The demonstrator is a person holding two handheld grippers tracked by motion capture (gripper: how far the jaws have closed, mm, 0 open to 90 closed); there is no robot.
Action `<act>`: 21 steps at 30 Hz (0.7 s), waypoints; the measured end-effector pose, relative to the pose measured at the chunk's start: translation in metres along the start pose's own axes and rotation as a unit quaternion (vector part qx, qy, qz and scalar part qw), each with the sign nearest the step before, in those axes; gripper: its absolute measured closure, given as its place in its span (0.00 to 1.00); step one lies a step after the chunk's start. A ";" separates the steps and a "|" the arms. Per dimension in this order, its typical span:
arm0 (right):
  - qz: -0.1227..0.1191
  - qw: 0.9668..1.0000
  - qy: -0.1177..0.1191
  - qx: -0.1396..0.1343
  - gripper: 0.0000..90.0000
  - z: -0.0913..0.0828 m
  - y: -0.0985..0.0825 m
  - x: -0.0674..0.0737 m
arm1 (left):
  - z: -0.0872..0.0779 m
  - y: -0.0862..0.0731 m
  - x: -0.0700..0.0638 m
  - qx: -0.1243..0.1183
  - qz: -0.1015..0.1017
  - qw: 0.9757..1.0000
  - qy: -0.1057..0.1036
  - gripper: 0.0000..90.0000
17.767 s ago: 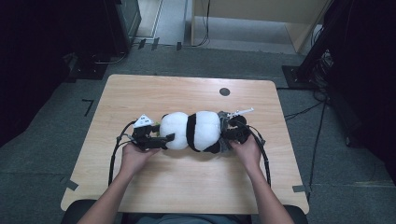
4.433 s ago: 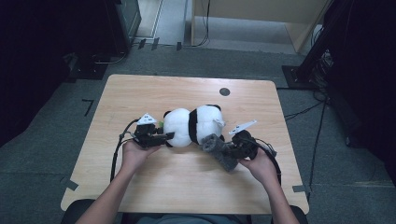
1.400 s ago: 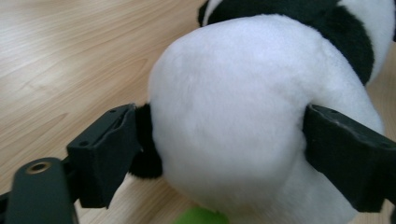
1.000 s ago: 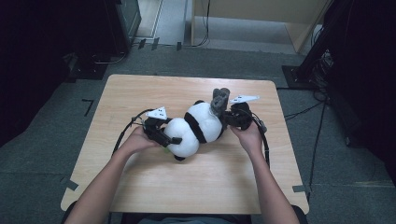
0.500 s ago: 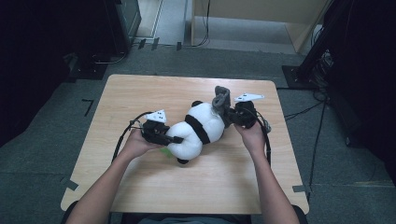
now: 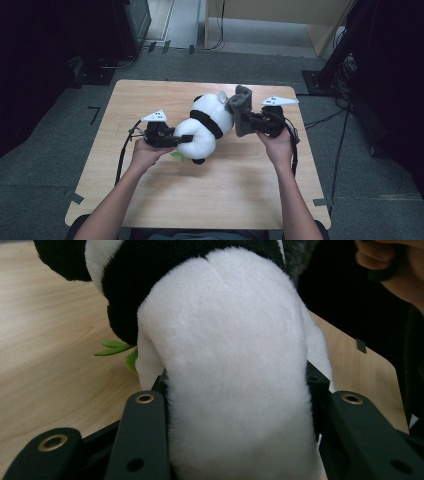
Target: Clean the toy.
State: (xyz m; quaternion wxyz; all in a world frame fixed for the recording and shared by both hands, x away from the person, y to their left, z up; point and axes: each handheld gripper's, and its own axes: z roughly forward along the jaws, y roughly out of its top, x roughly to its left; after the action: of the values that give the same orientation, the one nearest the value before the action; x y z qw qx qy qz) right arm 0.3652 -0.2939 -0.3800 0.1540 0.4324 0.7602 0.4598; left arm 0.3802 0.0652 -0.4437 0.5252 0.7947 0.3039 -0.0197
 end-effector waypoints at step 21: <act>-0.063 0.990 0.102 0.067 0.87 0.047 -0.023 0.107 | 0.011 -0.003 -0.018 -0.016 -0.042 0.997 0.063 0.60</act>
State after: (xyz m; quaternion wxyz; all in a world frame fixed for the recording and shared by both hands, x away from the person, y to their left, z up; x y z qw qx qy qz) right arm 0.3209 -0.1867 -0.4065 0.0746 0.3438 0.8267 0.4390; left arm 0.3674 0.0481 -0.4451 0.5160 0.7725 0.3700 0.0129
